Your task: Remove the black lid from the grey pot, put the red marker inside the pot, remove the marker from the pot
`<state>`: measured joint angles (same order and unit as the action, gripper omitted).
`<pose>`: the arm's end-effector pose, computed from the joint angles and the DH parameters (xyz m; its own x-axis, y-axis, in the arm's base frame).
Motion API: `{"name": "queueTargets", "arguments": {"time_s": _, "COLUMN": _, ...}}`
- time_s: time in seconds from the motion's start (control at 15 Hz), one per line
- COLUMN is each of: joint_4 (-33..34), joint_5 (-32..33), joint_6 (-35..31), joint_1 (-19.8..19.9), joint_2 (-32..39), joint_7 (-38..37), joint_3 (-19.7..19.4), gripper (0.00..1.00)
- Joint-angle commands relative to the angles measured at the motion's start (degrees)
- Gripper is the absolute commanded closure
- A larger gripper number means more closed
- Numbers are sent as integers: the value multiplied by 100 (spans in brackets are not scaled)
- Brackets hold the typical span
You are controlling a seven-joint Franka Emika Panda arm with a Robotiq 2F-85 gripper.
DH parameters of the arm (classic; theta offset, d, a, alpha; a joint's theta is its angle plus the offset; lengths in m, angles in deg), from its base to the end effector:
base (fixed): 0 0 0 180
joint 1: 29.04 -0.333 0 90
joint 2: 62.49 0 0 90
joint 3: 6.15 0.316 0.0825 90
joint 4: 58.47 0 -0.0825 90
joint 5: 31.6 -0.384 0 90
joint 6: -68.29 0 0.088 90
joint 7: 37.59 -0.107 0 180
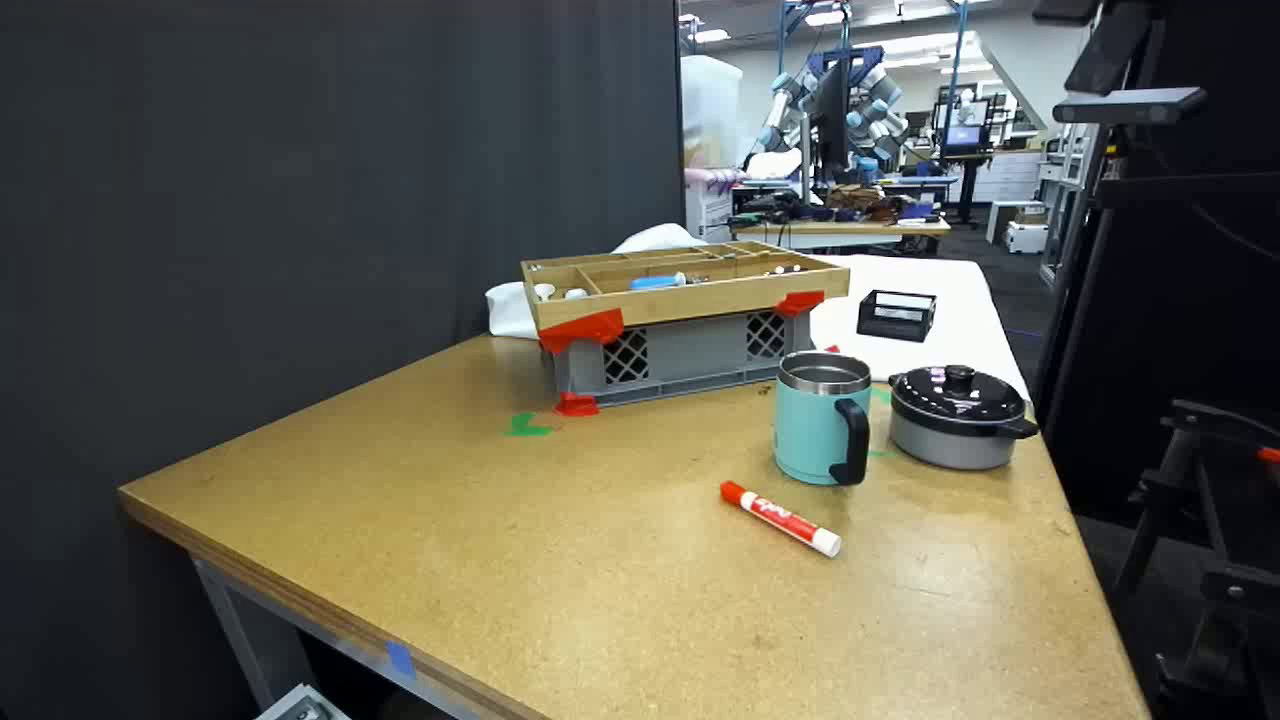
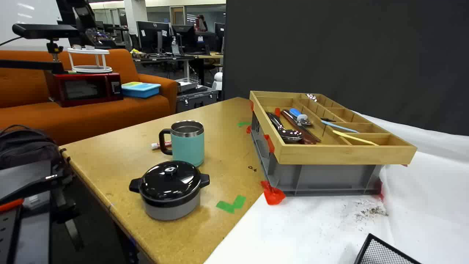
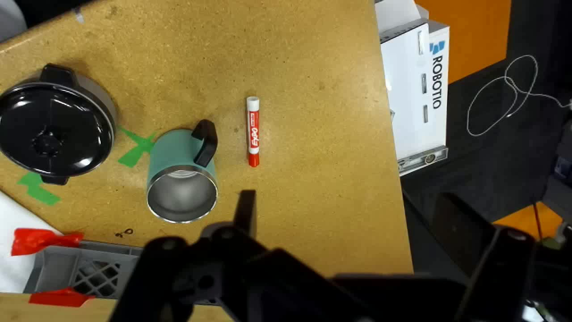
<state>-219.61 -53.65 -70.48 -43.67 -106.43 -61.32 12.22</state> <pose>0.2914 0.1837 0.4369 0.9492 -0.1579 0.2723 -0.0890 -0.9643 -0.2493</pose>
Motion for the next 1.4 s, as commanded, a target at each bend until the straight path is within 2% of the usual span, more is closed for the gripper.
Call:
{"name": "queueTargets", "arguments": {"time_s": 0.0, "joint_4": -17, "joint_5": 55, "joint_6": 9, "joint_1": -42, "joint_2": 11, "joint_7": -36, "joint_3": -49, "gripper": 0}}
{"name": "queueTargets", "arguments": {"time_s": 0.4, "joint_4": 32, "joint_5": 80, "joint_6": 30, "joint_1": -2, "joint_2": 158, "joint_7": -39, "joint_3": -52, "gripper": 0}}
{"name": "queueTargets", "arguments": {"time_s": 0.6, "joint_4": 214, "joint_5": 364, "joint_6": 229, "joint_1": 335, "joint_2": 552, "joint_7": -118, "joint_3": -62, "gripper": 0}}
{"name": "queueTargets", "arguments": {"time_s": 0.8, "joint_4": 429, "joint_5": 919, "joint_6": 437, "joint_1": 905, "joint_2": 1144, "joint_7": -135, "joint_3": -218, "gripper": 0}}
{"name": "queueTargets", "arguments": {"time_s": 1.07, "joint_4": 807, "joint_5": 1668, "joint_6": 559, "joint_1": 1606, "joint_2": 2083, "joint_7": -149, "joint_3": -579, "gripper": 0}}
{"name": "queueTargets", "arguments": {"time_s": 1.33, "joint_4": 1037, "joint_5": 1765, "joint_6": 343, "joint_1": 1791, "joint_2": 2834, "joint_7": 282, "joint_3": -1189, "gripper": 0}}
